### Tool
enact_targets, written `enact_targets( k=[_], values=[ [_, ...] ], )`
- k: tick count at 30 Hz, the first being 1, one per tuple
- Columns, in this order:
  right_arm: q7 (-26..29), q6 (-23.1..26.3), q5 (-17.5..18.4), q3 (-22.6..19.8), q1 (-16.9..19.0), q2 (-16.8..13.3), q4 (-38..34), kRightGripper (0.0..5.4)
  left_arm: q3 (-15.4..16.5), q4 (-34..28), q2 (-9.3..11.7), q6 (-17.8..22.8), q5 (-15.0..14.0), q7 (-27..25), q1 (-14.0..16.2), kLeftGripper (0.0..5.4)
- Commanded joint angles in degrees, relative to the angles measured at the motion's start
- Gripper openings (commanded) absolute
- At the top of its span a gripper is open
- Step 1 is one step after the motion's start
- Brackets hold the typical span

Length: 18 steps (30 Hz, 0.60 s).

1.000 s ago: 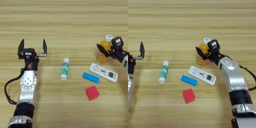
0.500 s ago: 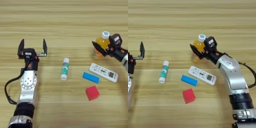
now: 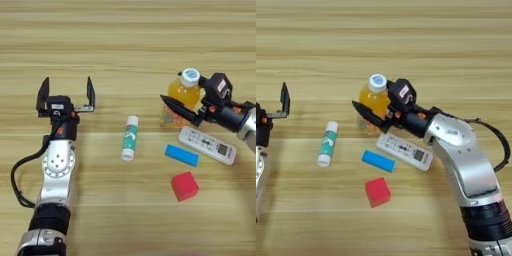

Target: Move the objects on the table

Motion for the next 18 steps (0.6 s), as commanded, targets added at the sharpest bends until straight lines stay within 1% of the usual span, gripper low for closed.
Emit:
enact_targets(
  k=[1,4,7,12,18],
  values=[
    [2.3,1.5,2.5,1.3,0.0,-1.2,-2.9,3.54,-0.1,0.6,-0.2,-0.3,0.6,0.4,-0.9,5.40],
    [3.8,1.6,3.1,2.4,-0.1,-1.4,-2.7,3.54,-0.1,0.7,-0.2,-0.4,0.6,0.4,-1.0,5.40],
    [5.3,0.8,3.6,3.6,-0.1,-0.8,-1.5,3.54,-0.1,0.7,-0.2,-0.4,0.5,0.4,-1.0,5.40],
    [9.2,-2.4,4.3,6.0,0.4,0.6,1.9,3.54,-0.2,0.6,-0.2,-0.4,0.6,0.4,-0.9,5.40],
    [16.1,-7.0,5.5,9.9,-0.1,2.0,4.3,3.54,-0.2,0.2,-0.2,-0.4,0.5,0.4,-0.6,5.40]
  ],
)
